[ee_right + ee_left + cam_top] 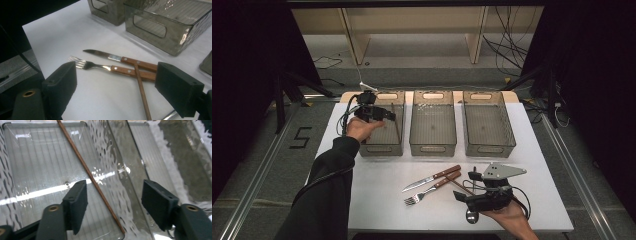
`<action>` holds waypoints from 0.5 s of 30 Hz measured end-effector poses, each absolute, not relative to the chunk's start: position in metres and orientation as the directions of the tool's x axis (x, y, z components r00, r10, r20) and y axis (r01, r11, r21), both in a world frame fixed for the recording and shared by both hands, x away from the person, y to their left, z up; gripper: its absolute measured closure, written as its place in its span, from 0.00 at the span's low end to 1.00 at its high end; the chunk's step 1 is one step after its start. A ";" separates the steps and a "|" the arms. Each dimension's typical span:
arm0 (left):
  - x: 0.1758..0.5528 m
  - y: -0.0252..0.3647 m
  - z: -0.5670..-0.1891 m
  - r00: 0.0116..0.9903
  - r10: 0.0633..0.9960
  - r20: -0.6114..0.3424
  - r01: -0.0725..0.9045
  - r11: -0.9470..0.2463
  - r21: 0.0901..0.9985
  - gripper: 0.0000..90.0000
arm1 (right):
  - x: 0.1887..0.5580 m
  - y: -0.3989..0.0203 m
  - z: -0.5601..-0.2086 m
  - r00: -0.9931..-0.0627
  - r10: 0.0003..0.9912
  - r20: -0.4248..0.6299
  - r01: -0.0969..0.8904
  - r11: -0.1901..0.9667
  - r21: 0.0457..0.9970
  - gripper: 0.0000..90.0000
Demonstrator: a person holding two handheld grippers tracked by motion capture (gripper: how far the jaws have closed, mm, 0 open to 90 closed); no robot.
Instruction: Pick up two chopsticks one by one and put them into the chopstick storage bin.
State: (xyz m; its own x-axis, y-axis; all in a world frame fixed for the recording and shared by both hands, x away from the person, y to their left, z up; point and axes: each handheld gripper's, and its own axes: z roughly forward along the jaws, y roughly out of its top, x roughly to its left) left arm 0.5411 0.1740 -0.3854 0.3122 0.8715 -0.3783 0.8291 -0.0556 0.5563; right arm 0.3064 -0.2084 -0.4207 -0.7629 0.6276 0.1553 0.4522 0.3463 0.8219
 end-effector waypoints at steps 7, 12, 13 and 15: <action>0.522 0.181 -0.369 0.345 0.831 -0.436 0.789 -0.005 0.615 0.29 | 0.309 -0.212 -0.419 -0.751 0.644 0.144 0.468 0.365 0.805 0.21; 0.499 0.191 -0.360 0.389 0.796 -0.464 0.758 0.010 0.652 0.26 | 0.313 -0.218 -0.418 -0.727 0.672 0.142 0.509 0.389 0.768 0.21; 0.494 0.193 -0.360 0.391 0.789 -0.473 0.754 0.019 0.656 0.26 | 0.313 -0.219 -0.419 -0.724 0.676 0.140 0.516 0.395 0.761 0.23; 0.483 0.196 -0.359 0.406 0.777 -0.481 0.741 0.028 0.670 0.25 | 0.315 -0.221 -0.419 -0.721 0.681 0.131 0.530 0.419 0.737 0.24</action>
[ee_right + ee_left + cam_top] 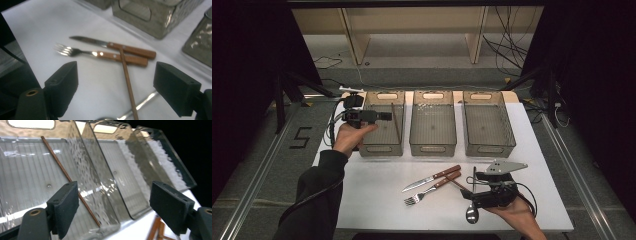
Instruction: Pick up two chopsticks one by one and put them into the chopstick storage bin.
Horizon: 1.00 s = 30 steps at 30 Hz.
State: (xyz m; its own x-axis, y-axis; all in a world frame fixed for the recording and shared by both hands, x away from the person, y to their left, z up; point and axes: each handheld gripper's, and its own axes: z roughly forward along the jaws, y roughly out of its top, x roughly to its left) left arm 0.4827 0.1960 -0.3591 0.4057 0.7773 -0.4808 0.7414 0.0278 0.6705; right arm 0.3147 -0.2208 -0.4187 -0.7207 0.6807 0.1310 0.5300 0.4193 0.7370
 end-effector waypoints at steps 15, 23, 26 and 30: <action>0.415 0.207 -0.378 0.507 0.709 -0.490 0.674 0.029 0.738 0.23 | 0.324 -0.236 -0.431 -0.684 0.723 0.096 0.642 0.535 0.550 0.35; 0.394 0.199 -0.387 0.554 0.701 -0.449 0.648 -0.024 0.761 0.21 | 0.325 -0.238 -0.438 -0.702 0.709 0.071 0.648 0.594 0.476 0.43; 0.388 0.195 -0.391 0.568 0.698 -0.435 0.642 -0.046 0.765 0.20 | 0.326 -0.240 -0.440 -0.699 0.710 0.085 0.660 0.594 0.460 0.47; 0.381 0.189 -0.395 0.575 0.693 -0.435 0.645 -0.058 0.762 0.20 | 0.326 -0.241 -0.441 -0.703 0.707 0.083 0.662 0.606 0.441 0.52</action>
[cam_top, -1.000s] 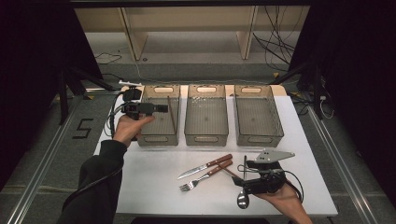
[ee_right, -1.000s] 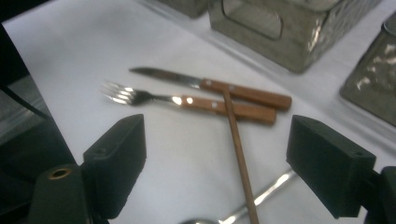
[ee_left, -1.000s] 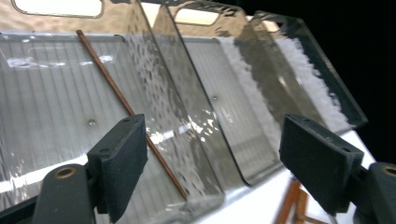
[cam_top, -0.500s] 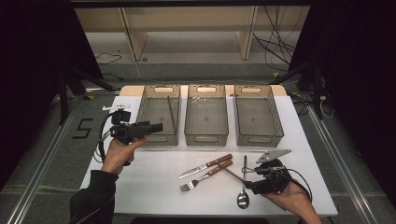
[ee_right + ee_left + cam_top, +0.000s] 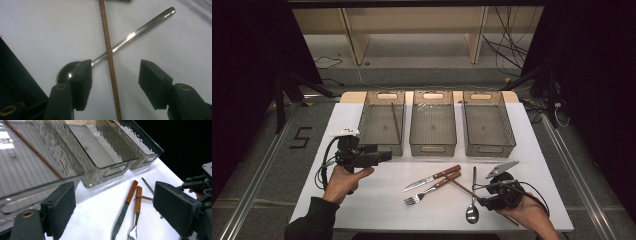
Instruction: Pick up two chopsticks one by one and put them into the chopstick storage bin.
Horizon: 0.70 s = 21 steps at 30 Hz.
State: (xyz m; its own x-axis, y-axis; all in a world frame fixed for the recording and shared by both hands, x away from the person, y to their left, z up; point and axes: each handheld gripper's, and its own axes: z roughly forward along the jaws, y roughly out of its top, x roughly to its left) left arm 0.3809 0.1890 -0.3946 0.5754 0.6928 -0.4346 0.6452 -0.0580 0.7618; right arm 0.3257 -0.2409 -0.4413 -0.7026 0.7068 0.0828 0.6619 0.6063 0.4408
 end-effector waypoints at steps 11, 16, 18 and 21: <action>0.368 0.180 -0.407 0.576 0.693 -0.435 0.650 -0.066 0.757 0.20 | 0.325 -0.239 -0.447 -0.719 0.692 0.064 0.660 0.649 0.378 0.61; 0.363 0.179 -0.414 0.578 0.689 -0.438 0.651 -0.065 0.756 0.20 | 0.325 -0.240 -0.449 -0.721 0.691 0.062 0.663 0.660 0.355 0.66; 0.361 0.178 -0.416 0.583 0.687 -0.433 0.649 -0.073 0.758 0.19 | 0.325 -0.239 -0.450 -0.728 0.683 0.061 0.658 0.670 0.344 0.68; 0.359 0.177 -0.417 0.585 0.683 -0.438 0.650 -0.070 0.757 0.19 | 0.324 -0.236 -0.452 -0.737 0.673 0.058 0.651 0.684 0.330 0.72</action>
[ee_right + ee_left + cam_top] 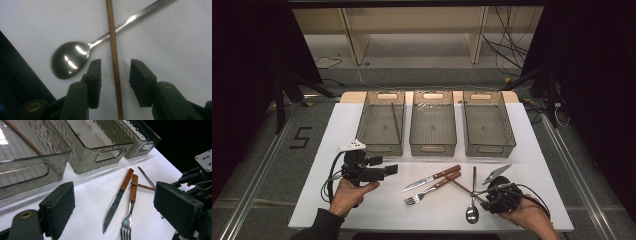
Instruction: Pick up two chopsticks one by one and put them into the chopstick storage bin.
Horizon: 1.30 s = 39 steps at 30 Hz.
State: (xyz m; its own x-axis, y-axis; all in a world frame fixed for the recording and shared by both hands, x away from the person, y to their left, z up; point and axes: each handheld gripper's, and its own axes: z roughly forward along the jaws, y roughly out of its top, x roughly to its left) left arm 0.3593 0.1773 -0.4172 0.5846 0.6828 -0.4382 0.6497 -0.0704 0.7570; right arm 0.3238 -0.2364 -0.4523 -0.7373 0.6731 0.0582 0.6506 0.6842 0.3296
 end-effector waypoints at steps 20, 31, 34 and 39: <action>0.343 0.179 -0.419 0.600 0.677 -0.425 0.620 -0.059 0.782 0.19 | 0.321 -0.230 -0.456 -0.758 0.652 -0.005 0.622 0.725 0.294 0.95; 0.341 0.174 -0.414 0.578 0.684 -0.445 0.629 -0.027 0.777 0.19 | 0.322 -0.232 -0.433 -0.754 0.657 -0.010 0.600 0.695 0.396 0.95; 0.341 0.170 -0.413 0.574 0.678 -0.459 0.638 -0.019 0.769 0.19 | 0.325 -0.230 -0.427 -0.756 0.655 -0.003 0.591 0.684 0.428 0.95; 0.342 0.160 -0.415 0.578 0.671 -0.464 0.648 -0.032 0.761 0.19 | 0.326 -0.220 -0.413 -0.767 0.641 0.016 0.559 0.657 0.506 0.95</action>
State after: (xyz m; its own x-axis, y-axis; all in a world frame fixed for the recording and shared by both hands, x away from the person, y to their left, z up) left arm 0.3416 0.1602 -0.4149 0.5783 0.6710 -0.4640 0.6481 -0.0324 0.7609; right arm 0.3262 -0.2202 -0.4129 -0.7673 0.6411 0.0163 0.5594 0.6566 0.5060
